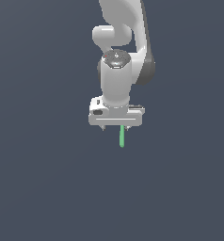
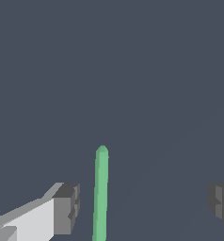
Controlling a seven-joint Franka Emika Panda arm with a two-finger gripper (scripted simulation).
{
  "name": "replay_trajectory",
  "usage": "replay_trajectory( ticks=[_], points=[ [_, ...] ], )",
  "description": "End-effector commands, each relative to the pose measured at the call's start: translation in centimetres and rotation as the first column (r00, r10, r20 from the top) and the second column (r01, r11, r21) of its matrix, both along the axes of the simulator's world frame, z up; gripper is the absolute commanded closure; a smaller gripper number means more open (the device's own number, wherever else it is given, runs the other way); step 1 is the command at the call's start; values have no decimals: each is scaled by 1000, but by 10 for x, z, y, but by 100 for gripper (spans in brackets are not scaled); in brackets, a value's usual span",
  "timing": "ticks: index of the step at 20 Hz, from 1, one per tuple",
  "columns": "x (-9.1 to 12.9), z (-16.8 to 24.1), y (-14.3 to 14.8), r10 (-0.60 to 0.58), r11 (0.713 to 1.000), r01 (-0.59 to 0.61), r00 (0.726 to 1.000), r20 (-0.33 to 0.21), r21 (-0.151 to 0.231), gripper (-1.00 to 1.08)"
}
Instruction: Pick up the object and move it to a goal position.
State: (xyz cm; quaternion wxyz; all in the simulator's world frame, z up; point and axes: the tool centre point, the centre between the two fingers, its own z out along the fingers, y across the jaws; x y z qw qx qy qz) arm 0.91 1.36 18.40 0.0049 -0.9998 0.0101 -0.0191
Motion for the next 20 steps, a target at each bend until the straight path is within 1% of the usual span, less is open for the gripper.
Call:
replay_trajectory(
  ticks=[1, 4, 10, 15, 20],
  points=[
    [0, 0, 0, 0, 1000, 0, 1000, 0, 0, -92],
    [0, -1, -5, -2, 1000, 2, 1000, -2, -1, -92],
    [0, -2, -30, -12, 1000, 12, 1000, -10, -7, -92],
    [-1, -4, -27, -12, 1000, 12, 1000, -10, -7, -92],
    [-9, -19, -19, -15, 1000, 15, 1000, -13, -8, -92]
  ],
)
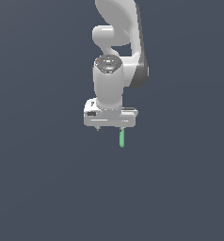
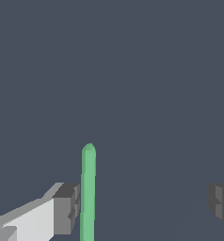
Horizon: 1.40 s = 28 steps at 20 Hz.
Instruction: Pick up the object and move it to a goal position.
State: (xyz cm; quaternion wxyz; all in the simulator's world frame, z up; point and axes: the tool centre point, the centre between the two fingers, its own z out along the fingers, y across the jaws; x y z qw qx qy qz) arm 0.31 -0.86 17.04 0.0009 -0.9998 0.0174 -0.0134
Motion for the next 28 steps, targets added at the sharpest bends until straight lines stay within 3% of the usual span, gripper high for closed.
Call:
replay_trajectory(
  ticks=[1, 17, 28],
  points=[
    [-5, -10, 6, -1, 1000, 1, 1000, -3, 0, -92],
    [-78, -97, 61, -16, 1000, 16, 1000, -24, -1, -92],
    [-88, -109, 67, -17, 1000, 17, 999, -28, -1, -92]
  ],
)
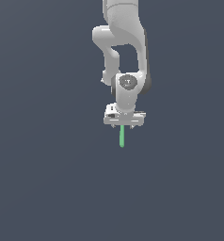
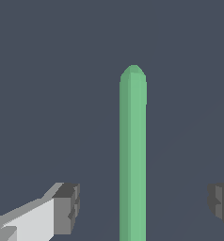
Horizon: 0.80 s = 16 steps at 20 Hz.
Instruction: Pick up the object and move it to a goal position.
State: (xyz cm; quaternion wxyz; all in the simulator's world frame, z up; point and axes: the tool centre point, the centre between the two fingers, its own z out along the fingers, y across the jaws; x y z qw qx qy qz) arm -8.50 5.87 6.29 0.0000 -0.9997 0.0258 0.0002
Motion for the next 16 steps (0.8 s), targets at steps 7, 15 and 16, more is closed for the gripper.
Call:
replay_trajectory(
  ticks=[7, 15, 16],
  points=[
    [-2, -28, 0, -1, 1000, 1, 1000, 0, 0, -92],
    [-2, -50, 0, -1, 1000, 1, 1000, 0, 0, -92],
    [-2, -50, 0, -1, 1000, 1, 1000, 0, 0, -92]
  ],
)
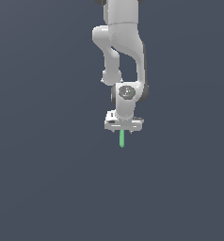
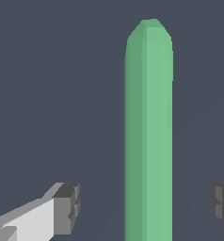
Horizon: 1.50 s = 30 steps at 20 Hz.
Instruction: Pick up the object and move it to a goal position.
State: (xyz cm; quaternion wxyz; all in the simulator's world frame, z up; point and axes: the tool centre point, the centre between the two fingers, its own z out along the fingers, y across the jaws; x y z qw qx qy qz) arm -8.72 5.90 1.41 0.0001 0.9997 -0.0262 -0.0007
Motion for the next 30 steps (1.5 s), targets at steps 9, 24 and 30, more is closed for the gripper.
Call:
replay_trajectory(
  ticks=[9, 24, 30],
  points=[
    [1, -1, 0, 0, 1000, 0, 1000, 1, 0, 108],
    [59, 28, 14, 54, 997, -63, 984, 172, 46, 108],
    [111, 67, 28, 97, 988, -132, 935, 342, 80, 108]
  ],
)
